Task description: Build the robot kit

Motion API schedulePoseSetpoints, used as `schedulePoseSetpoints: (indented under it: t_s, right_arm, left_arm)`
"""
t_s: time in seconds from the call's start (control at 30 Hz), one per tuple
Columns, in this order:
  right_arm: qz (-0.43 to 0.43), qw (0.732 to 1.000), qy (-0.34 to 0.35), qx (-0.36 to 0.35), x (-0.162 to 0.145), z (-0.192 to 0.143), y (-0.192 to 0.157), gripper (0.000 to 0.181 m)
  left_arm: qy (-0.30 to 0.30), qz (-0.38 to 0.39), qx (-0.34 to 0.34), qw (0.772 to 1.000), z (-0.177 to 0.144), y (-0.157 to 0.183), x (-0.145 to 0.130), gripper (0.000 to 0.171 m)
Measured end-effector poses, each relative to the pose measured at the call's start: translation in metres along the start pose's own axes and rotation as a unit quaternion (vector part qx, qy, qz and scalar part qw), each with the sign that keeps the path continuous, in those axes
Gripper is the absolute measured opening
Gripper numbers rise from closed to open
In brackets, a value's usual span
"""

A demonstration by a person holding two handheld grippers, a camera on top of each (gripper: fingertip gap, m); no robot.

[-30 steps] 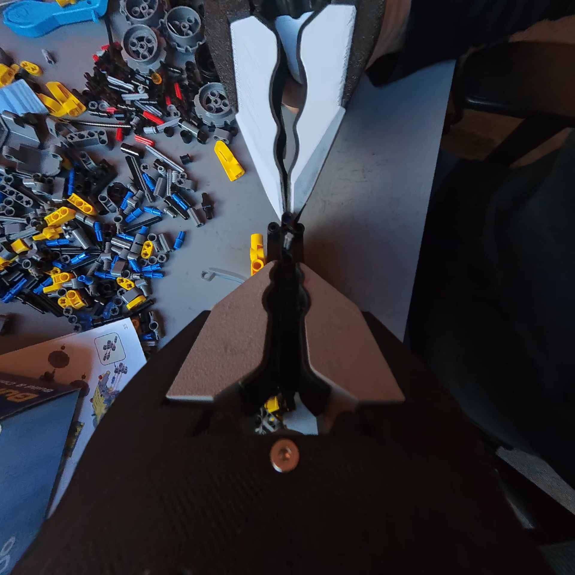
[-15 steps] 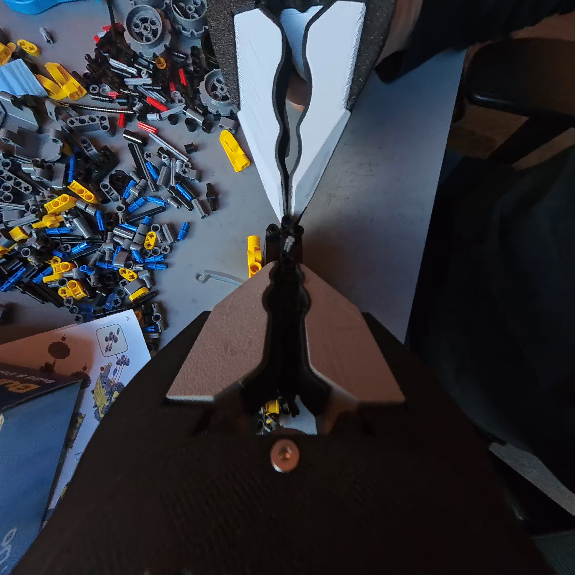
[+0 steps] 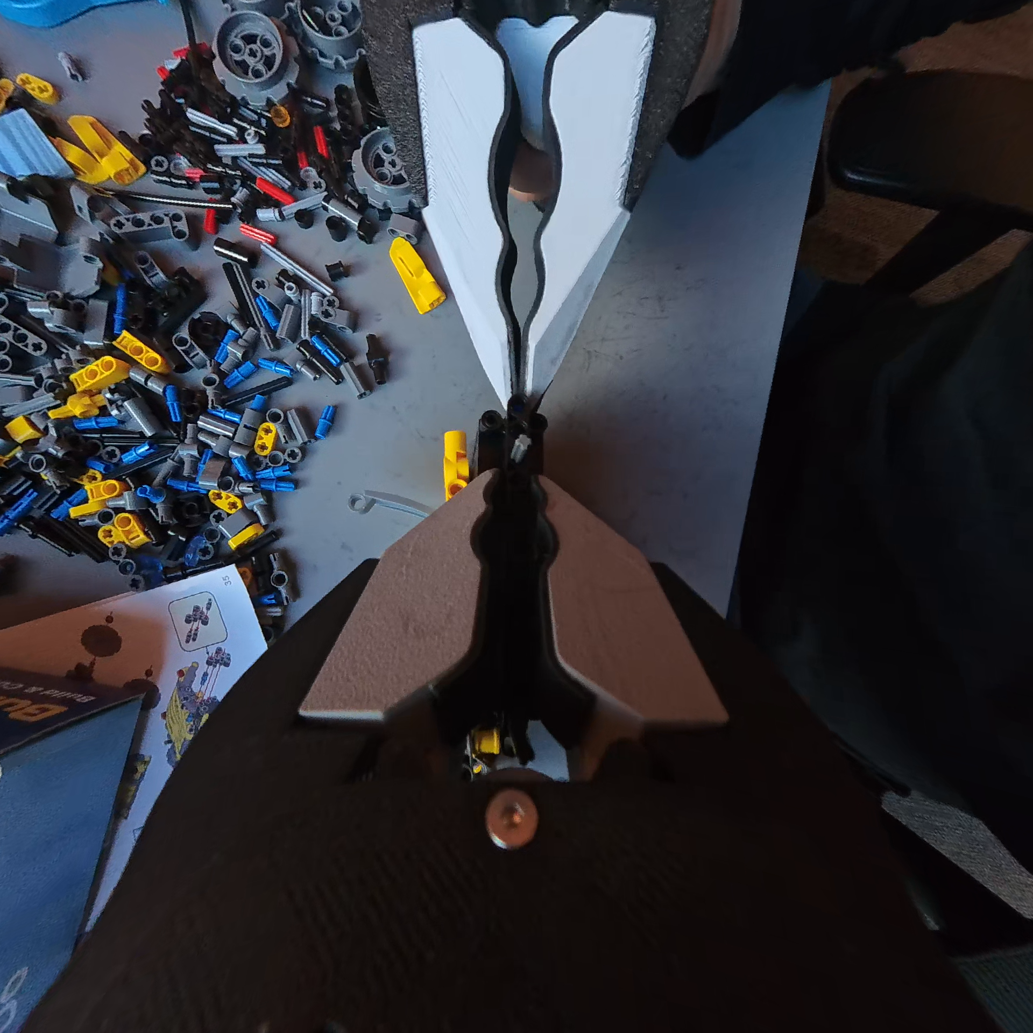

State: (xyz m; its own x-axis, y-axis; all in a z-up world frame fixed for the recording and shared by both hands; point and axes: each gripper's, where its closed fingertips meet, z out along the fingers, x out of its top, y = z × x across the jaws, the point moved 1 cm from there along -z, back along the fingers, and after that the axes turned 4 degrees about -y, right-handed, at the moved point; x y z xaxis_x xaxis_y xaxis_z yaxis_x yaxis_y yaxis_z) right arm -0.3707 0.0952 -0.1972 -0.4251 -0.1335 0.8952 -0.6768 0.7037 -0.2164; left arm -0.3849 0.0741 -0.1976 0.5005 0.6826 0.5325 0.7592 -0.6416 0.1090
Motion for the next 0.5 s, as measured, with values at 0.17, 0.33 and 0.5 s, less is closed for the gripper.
schedulePoseSetpoints:
  t_s: [0.17,0.33,0.5]
  right_arm:
    - [0.036,0.999,0.01,-0.013,0.001,0.003,0.008,0.0]
    - [0.124,0.992,0.011,0.001,-0.002,-0.004,0.004,0.001]
    - [0.222,0.975,-0.003,0.024,0.011,-0.008,-0.001,0.014]
  left_arm:
    - [-0.004,-0.002,0.027,1.0,-0.002,-0.007,-0.002,0.004]
    - [-0.007,-0.001,0.04,0.999,-0.003,-0.007,-0.003,0.006]
    - [-0.014,-0.001,0.048,0.999,-0.003,-0.006,-0.003,0.006]
